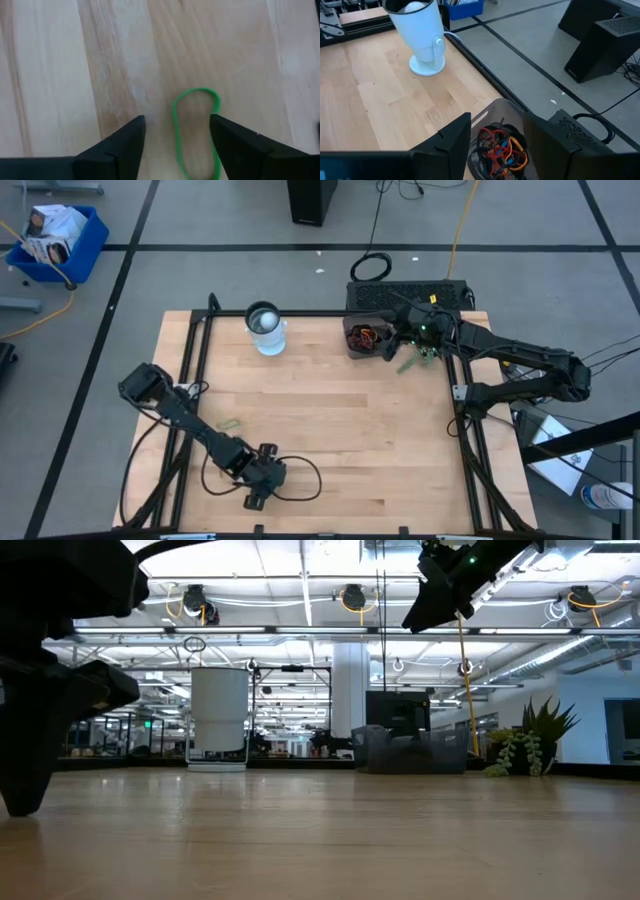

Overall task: Pick and place rubber bands into bin
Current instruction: Put the green rubber band into the black bin

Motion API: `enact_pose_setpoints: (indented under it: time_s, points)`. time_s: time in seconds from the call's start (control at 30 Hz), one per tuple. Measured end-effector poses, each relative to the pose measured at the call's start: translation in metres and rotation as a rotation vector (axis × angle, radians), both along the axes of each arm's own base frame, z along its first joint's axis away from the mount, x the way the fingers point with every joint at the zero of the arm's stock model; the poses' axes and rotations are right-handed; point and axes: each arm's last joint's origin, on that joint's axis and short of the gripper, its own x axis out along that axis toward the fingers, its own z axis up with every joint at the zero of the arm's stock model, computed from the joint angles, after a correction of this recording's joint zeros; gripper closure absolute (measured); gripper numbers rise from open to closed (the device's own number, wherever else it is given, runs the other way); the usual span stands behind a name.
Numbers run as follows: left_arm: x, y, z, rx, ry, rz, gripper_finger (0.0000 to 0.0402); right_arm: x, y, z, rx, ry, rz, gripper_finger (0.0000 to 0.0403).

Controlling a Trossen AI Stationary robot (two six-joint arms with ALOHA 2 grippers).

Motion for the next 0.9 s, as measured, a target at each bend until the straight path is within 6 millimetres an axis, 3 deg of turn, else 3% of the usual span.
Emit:
enact_pose_setpoints:
  time_s: [0.47,0.6,0.9]
  points:
    - [0.002,-0.001,-0.007,0.01,-0.008,-0.022,0.0328,0.0,0.0,0.0,-0.002,0.0,0.001,0.0229]
    - [0.005,-0.006,-0.005,-0.029,-0.053,-0.087,0.0348,0.0,0.0,0.0,-0.002,0.001,0.001,0.0229]
    - [-0.002,-0.012,-0.015,0.025,-0.019,-0.124,0.0351,0.0,0.0,0.0,-0.003,0.001,0.001,0.0229]
